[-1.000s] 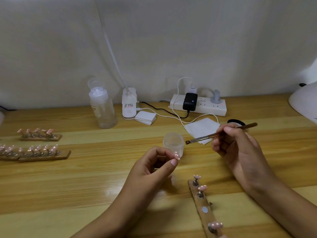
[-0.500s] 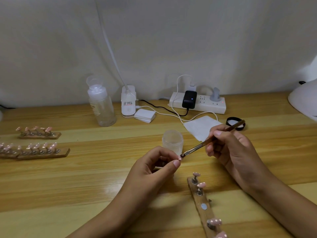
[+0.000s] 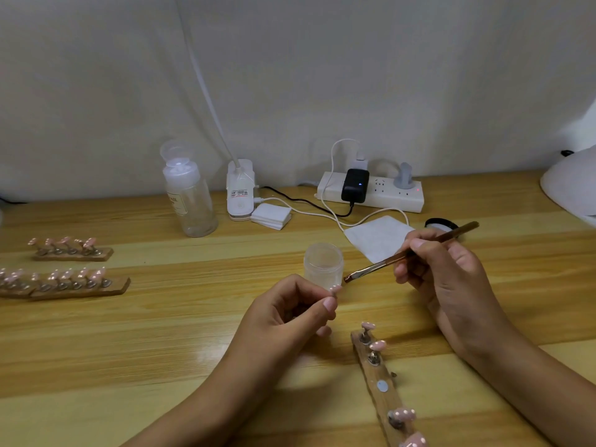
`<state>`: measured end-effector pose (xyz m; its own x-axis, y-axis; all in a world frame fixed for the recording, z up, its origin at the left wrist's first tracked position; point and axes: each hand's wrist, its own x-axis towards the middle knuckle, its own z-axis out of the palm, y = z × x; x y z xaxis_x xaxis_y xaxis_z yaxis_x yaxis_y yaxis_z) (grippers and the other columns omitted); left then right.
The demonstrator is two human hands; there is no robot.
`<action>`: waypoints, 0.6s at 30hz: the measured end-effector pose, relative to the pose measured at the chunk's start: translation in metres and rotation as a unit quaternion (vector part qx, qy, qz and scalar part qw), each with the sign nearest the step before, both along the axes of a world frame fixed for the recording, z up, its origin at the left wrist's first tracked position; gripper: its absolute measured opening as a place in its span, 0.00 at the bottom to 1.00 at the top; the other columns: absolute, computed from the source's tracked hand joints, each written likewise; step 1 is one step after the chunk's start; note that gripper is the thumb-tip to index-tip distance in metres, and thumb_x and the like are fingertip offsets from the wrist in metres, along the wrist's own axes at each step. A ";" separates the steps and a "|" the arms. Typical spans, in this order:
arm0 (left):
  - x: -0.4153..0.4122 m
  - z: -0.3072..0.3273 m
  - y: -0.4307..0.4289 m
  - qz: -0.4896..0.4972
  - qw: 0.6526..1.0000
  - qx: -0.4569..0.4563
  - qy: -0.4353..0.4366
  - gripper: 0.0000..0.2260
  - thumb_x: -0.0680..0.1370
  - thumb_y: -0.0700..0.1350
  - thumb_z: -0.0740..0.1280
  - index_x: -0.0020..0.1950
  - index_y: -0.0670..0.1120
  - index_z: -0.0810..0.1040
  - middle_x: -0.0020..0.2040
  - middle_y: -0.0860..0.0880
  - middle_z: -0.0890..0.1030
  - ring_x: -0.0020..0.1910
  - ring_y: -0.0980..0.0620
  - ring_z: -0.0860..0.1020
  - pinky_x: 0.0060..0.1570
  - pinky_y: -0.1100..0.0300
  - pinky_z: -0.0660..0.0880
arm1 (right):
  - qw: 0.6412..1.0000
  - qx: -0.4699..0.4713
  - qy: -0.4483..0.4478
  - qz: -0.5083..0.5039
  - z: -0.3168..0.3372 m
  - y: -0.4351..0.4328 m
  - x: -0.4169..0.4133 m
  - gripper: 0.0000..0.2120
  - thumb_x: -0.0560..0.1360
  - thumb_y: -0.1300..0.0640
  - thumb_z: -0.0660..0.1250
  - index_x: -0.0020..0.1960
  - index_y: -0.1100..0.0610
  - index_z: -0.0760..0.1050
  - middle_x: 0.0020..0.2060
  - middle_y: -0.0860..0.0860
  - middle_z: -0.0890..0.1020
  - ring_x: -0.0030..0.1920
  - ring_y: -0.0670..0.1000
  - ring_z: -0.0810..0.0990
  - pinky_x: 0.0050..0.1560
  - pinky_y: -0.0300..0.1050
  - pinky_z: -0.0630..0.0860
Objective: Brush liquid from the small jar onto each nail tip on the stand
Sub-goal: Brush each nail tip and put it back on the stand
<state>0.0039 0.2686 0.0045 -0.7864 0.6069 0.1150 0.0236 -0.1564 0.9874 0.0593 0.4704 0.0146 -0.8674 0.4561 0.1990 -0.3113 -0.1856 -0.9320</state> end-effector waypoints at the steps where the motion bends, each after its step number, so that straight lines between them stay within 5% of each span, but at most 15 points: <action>1: 0.000 0.000 0.000 0.002 1.000 0.000 -0.002 0.03 0.68 0.47 0.71 0.37 0.48 0.81 0.33 0.51 0.81 0.41 0.56 0.81 0.38 0.68 0.75 | 1.000 -0.004 0.003 0.003 0.001 0.000 0.001 0.13 0.78 0.64 0.60 0.39 0.54 0.78 0.29 0.49 0.81 0.31 0.45 0.80 0.33 0.37 0.78; 14: 0.001 0.001 -0.001 -0.005 1.000 -0.005 -0.008 0.03 0.68 0.46 0.72 0.37 0.48 0.81 0.33 0.51 0.81 0.31 0.57 0.77 0.35 0.68 0.74 | 0.998 0.052 0.016 0.045 0.002 -0.006 0.002 0.05 0.68 0.54 0.65 0.37 0.49 0.80 0.31 0.51 0.82 0.32 0.47 0.81 0.36 0.38 0.78; 18: -0.001 0.000 -0.001 -0.008 1.000 -0.011 -0.004 0.03 0.68 0.46 0.72 0.38 0.48 0.81 0.33 0.50 0.81 0.32 0.56 0.77 0.37 0.67 0.75 | 0.996 0.085 0.026 0.028 0.001 -0.005 0.003 0.07 0.70 0.55 0.64 0.43 0.57 0.76 0.31 0.50 0.81 0.33 0.47 0.81 0.37 0.37 0.78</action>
<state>0.0031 0.2674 0.0041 -0.7778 0.6211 0.0961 0.0143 -0.1354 0.9907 0.0624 0.4650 0.0157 -0.8769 0.3638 0.3142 -0.3535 -0.0450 -0.9343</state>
